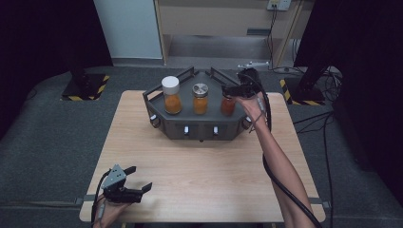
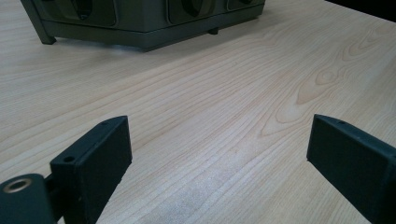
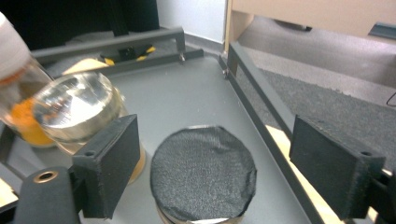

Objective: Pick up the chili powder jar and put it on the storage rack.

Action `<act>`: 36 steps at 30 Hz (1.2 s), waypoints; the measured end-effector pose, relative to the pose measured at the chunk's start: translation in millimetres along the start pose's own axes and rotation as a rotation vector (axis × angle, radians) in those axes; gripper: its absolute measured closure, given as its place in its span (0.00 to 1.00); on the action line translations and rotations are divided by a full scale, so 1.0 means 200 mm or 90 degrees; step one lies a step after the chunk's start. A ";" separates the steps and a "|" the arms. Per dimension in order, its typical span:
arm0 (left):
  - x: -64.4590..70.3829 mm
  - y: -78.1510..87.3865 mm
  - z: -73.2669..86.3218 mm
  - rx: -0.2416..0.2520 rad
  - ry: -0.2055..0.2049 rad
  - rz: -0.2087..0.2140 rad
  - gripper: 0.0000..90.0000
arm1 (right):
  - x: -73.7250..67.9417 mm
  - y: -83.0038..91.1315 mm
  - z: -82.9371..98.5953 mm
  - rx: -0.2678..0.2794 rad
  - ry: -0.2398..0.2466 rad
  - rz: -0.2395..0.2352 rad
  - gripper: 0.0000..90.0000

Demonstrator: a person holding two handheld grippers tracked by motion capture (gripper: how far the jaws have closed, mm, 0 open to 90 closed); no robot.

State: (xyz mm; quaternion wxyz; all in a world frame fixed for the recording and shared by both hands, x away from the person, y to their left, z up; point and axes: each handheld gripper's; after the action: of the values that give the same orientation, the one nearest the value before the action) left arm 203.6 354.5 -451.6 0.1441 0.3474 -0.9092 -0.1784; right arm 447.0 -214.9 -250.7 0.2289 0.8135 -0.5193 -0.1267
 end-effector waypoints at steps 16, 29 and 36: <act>0.00 0.01 0.00 0.005 0.002 -0.002 0.06 | 0.02 0.23 0.02 0.050 0.030 -0.046 0.15; 0.00 0.02 0.02 0.021 0.002 -0.004 0.06 | -0.02 0.40 0.11 0.081 0.079 -0.086 0.15; 0.00 0.02 0.02 0.028 0.001 -0.006 0.04 | -0.05 0.47 0.17 0.094 0.097 -0.108 0.14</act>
State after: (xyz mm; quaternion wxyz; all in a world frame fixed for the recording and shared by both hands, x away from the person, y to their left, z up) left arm 199.0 357.7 -454.1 0.1364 0.3552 -0.9111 -0.1588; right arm 354.3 -247.7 -233.6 0.1955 0.8764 -0.4379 -0.0446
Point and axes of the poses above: each handheld gripper's, and its own axes: y roughly backward along the jaws, z roughly out of its underside, x roughly to its right, and after that the axes turned 6 degrees about z, right-handed
